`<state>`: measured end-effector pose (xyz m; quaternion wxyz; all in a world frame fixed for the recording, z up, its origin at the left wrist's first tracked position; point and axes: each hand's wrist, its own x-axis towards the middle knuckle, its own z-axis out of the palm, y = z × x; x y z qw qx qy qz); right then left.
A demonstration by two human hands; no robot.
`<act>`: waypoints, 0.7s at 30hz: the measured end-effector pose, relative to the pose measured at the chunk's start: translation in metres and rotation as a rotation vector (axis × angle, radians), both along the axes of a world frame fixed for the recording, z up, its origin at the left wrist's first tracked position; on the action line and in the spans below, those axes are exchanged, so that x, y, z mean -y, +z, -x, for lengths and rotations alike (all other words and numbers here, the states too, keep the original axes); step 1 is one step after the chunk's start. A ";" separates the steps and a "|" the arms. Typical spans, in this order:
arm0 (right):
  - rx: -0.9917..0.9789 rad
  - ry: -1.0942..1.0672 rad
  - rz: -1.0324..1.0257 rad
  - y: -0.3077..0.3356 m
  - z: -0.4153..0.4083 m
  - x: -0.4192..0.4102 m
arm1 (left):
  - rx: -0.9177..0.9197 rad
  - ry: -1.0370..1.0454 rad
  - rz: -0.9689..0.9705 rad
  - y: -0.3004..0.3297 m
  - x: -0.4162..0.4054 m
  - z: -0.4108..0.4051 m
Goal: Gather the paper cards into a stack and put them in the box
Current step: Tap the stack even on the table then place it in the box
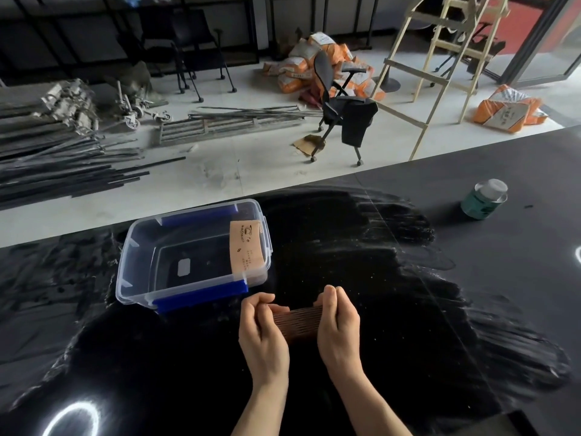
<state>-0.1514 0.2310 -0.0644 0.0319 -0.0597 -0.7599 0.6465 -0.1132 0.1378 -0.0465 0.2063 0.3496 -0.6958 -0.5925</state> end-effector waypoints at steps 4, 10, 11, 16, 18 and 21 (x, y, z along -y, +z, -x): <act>0.001 0.012 -0.013 -0.003 0.000 0.000 | -0.002 -0.014 0.017 -0.002 0.000 0.000; -0.019 -0.021 -0.030 -0.001 -0.002 0.001 | 0.011 -0.197 0.156 -0.004 0.011 -0.008; -0.019 -0.019 -0.023 -0.001 -0.002 0.000 | 0.030 -0.264 0.186 -0.003 0.015 -0.011; -0.017 0.000 -0.024 -0.001 -0.004 -0.001 | 0.090 -0.649 0.649 0.017 0.041 -0.024; -0.012 0.002 -0.019 -0.001 -0.004 0.000 | 0.144 -0.852 0.814 0.033 0.044 -0.020; 0.021 -0.003 -0.006 0.002 -0.004 0.000 | 0.248 -0.988 0.987 0.044 0.039 -0.009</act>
